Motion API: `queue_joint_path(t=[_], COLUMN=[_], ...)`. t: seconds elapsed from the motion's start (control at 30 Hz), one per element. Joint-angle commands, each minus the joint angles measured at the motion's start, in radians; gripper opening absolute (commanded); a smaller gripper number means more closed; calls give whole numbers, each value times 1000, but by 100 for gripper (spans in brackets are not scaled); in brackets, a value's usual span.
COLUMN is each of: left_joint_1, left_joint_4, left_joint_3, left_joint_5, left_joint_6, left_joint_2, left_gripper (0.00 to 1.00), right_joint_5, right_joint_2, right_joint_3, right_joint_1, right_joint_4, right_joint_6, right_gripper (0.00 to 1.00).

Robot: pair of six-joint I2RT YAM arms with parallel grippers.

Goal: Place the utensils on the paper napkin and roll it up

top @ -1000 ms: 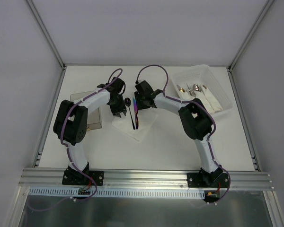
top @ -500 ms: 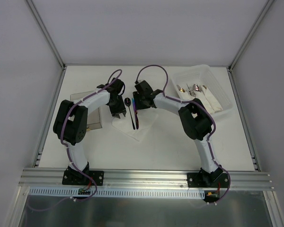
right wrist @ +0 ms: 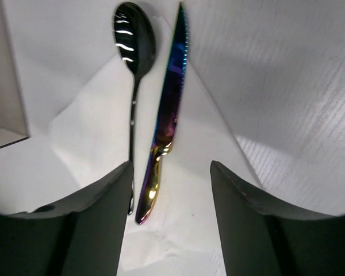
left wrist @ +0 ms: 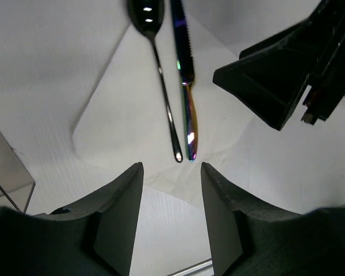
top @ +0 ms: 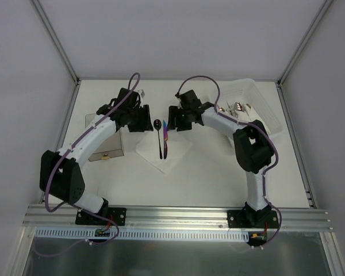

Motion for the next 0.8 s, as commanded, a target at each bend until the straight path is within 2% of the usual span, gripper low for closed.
queue_joint_path(t=[0.0,0.13,0.2,0.3,0.37,0.5,0.67,0.77], left_joint_1=[2,3,14,78,127,137,152,179], left_joint_4=[24,25,24,24,26,32,43,55], left_joint_3=[-36,-84,-86,-78,-76,-54,-43,-53], left_joint_5=[90,70,81,188,228,249,283,308], left_joint_6=[148,133,109,22,-40,-65,-97,-126], left_joint_2=[-102,-197,-211,-199,-185,-156,-119,-115], left_gripper=[45,46,46,45,45,48,52,53], right_joint_5=[-212,-335,-387,-379,-343,-220,-44,3], right_joint_2=[-155,-247,-323,-453,-513,-642,-662,-636], right_joint_3=[1,-67,-133,-304,-429,-612,-684,-691], right_joint_1=[-50,-93,-110,-106,-91,-6,173,241], right_joint_4=[15,17,24,24,32,120,194,245], right_joint_6=[7,-136,-290,-489,-567,-709,-836,-877], right_gripper=[61,62,60,55,52,52,53,53])
